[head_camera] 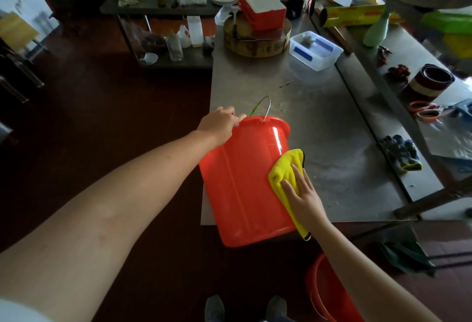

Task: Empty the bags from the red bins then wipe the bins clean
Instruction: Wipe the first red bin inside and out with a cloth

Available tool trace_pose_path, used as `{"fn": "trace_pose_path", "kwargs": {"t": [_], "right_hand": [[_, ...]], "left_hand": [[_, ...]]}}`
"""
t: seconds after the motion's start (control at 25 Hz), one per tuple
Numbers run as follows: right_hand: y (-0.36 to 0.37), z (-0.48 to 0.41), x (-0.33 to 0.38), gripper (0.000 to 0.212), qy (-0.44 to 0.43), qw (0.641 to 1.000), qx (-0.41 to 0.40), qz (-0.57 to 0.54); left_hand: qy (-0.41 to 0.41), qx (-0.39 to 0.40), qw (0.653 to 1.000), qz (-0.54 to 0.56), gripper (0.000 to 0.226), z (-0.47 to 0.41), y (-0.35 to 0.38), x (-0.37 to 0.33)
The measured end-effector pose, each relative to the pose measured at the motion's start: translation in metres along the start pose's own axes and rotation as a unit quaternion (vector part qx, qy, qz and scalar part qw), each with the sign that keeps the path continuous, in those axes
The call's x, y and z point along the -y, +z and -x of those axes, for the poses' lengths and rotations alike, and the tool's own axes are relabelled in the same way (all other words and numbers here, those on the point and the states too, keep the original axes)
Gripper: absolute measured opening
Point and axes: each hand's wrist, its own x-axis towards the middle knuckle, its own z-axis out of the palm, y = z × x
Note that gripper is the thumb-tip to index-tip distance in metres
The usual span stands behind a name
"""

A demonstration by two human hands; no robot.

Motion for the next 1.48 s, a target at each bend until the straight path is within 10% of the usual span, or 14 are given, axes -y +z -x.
{"fn": "trace_pose_path", "kwargs": {"t": [0.2,0.56,1.48], "right_hand": [[0.017,0.021,0.014,0.077,-0.068,0.991,-0.036,0.106],[0.071,0.062,0.054,0.063,-0.401,0.84,0.01,0.364],[0.044,-0.015,0.081,0.064,-0.382,0.865,0.027,0.324]], "left_hand": [[0.007,0.01,1.0,0.002,0.032,0.0,-0.005,-0.004],[0.003,-0.01,1.0,-0.011,0.027,0.017,-0.003,0.026],[-0.049,0.071,0.986,0.146,0.028,0.013,-0.024,0.05]]}}
